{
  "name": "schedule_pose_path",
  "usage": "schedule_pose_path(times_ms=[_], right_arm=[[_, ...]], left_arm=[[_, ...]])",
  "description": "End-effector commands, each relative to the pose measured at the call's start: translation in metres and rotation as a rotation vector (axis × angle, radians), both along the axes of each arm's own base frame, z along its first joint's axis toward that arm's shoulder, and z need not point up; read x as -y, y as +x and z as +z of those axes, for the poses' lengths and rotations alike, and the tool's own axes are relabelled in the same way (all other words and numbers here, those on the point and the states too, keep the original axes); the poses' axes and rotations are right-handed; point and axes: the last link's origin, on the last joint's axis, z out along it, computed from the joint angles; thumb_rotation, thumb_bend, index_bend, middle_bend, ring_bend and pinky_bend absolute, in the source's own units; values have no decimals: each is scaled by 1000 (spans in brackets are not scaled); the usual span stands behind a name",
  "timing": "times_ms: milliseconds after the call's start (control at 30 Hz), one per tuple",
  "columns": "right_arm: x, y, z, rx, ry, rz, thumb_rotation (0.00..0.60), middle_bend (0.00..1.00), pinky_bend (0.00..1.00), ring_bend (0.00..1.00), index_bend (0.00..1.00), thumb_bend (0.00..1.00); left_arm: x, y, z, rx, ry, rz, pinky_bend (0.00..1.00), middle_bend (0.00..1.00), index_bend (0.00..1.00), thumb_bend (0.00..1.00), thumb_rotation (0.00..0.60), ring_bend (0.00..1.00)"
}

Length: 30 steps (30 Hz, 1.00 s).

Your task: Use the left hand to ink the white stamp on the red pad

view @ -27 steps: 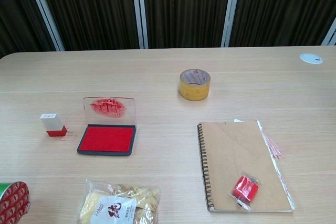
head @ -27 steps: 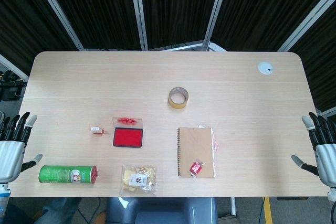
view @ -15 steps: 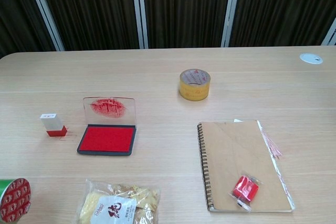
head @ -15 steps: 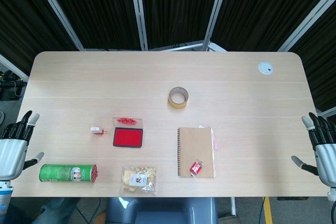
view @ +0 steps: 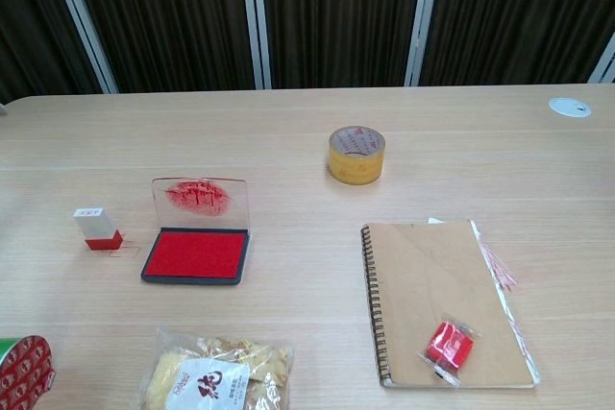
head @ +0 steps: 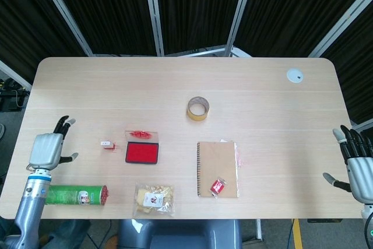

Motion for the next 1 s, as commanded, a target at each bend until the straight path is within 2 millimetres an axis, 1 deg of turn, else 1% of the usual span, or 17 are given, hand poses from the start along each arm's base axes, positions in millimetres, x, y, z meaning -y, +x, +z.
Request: schedule_pose_path(times_ms=[33, 100, 167, 333, 467, 567, 767, 1000], right_arm=[[0, -3, 0, -2, -2, -12, 600, 0, 0, 0, 0, 0], [0, -5, 1, 0, -7, -19, 600, 0, 0, 0, 0, 0], [-1, -6, 3, 1, -12, -22, 600, 0, 0, 0, 0, 0], [-3, -7, 5, 5, -19, -26, 600, 0, 0, 0, 0, 0], [-3, -8, 5, 5, -19, -30, 600, 0, 0, 0, 0, 0], [-2, -9, 5, 6, -19, -32, 600, 0, 0, 0, 0, 0], [-1, -10, 4, 5, -15, -36, 600, 0, 0, 0, 0, 0], [0, -11, 4, 3, -13, -43, 600, 0, 0, 0, 0, 0]], left_arm=[[-14, 1, -19, 28, -38, 33, 904, 171, 227, 43, 600, 882], [-18, 0, -27, 35, -53, 43, 904, 217, 248, 89, 600, 882], [-20, 2, -33, 56, -65, 38, 904, 258, 263, 104, 600, 882], [-26, 6, -51, 122, -77, 4, 904, 338, 296, 105, 600, 882], [-28, 9, -58, 124, -85, -10, 905, 395, 346, 111, 600, 882], [-30, 10, -63, 114, -90, -15, 904, 402, 360, 156, 600, 882], [-34, 11, -73, 101, -103, -26, 904, 411, 396, 200, 600, 877], [-35, 7, -80, 85, -107, -30, 903, 412, 404, 222, 600, 874]])
